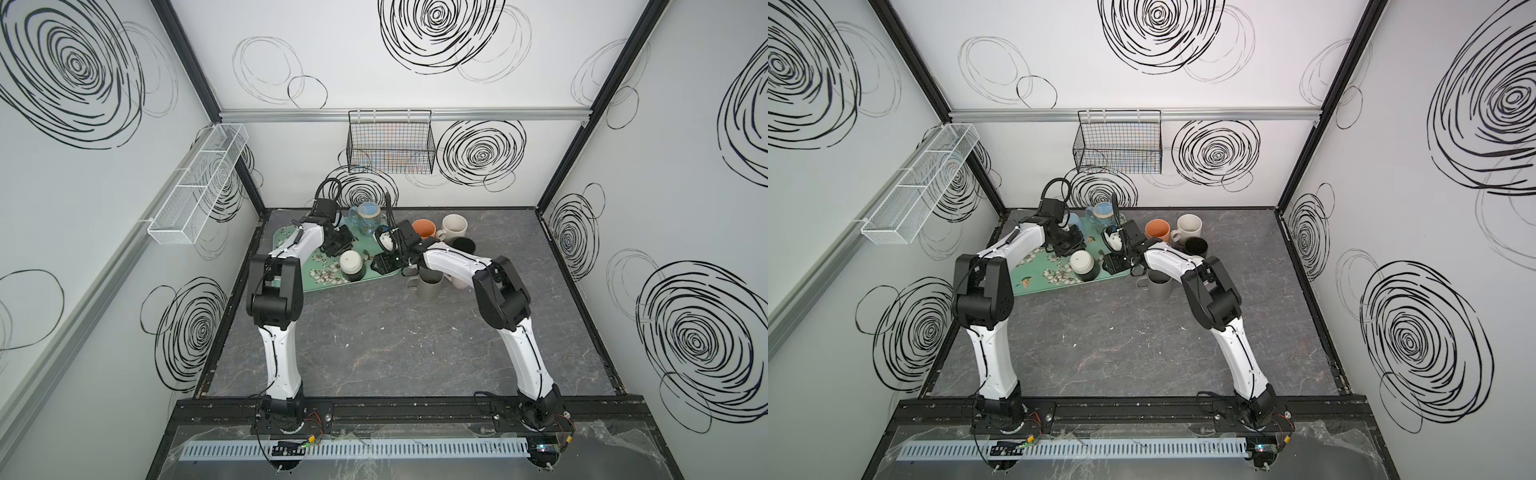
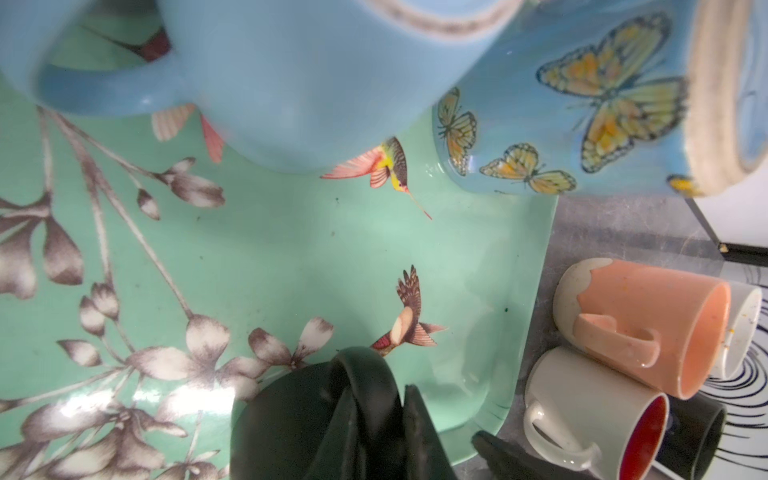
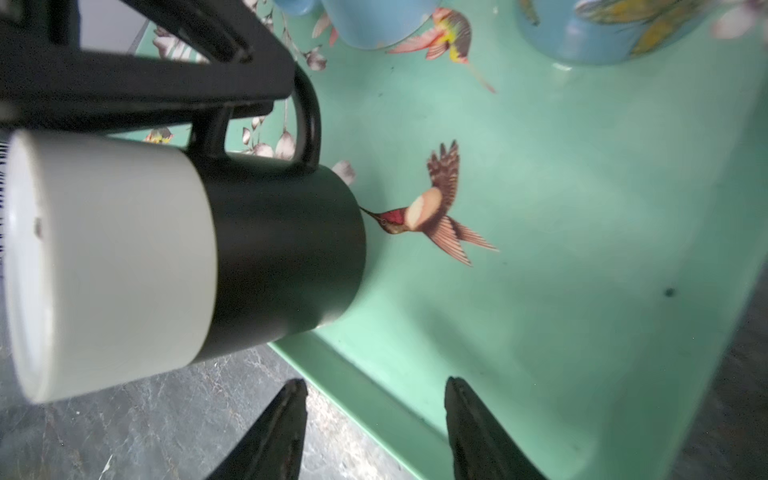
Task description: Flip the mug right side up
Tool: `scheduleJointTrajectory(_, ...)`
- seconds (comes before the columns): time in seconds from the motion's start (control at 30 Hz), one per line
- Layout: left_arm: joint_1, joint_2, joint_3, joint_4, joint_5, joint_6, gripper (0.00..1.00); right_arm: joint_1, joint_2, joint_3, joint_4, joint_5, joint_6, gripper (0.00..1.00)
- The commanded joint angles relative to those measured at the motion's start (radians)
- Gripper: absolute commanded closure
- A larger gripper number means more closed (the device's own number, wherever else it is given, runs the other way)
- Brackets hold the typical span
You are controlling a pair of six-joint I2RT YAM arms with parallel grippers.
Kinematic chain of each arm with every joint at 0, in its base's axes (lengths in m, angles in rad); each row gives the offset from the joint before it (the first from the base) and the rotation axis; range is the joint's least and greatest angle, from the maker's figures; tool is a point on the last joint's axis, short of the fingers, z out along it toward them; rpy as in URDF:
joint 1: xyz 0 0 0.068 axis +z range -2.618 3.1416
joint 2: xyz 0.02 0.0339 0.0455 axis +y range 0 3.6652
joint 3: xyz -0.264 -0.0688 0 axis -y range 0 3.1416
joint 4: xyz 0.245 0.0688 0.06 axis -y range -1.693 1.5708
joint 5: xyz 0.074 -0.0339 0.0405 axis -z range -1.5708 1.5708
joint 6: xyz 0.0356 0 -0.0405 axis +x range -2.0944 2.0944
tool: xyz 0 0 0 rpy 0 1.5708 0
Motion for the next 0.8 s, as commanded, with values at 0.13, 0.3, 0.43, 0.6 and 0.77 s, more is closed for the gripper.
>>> scheduleJointTrajectory(0.13, -0.043, -0.1, -0.06, 0.064, -0.037, 0.193, 1.0, -0.061, -0.143, -0.08, 0.095, 0.003, 0.057, 0.43)
scheduleJointTrajectory(0.3, -0.039, -0.218, -0.214, 0.282, 0.029, 0.25, 1.0, -0.088, -0.183, -0.121, 0.139, -0.031, 0.084, 0.43)
scheduleJointTrajectory(0.43, -0.036, -0.264, -0.264, 0.372, 0.089, 0.293, 1.0, -0.098, -0.19, -0.116, 0.141, -0.044, 0.089, 0.43)
scheduleJointTrajectory(0.6, -0.027, -0.27, -0.285, 0.425, 0.182, 0.328, 1.0, -0.123, -0.21, -0.158, 0.214, -0.115, 0.13, 0.43)
scheduleJointTrajectory(0.77, -0.02, -0.288, -0.326, 0.506, 0.27, 0.356, 1.0, -0.147, -0.227, -0.2, 0.291, -0.206, 0.153, 0.43)
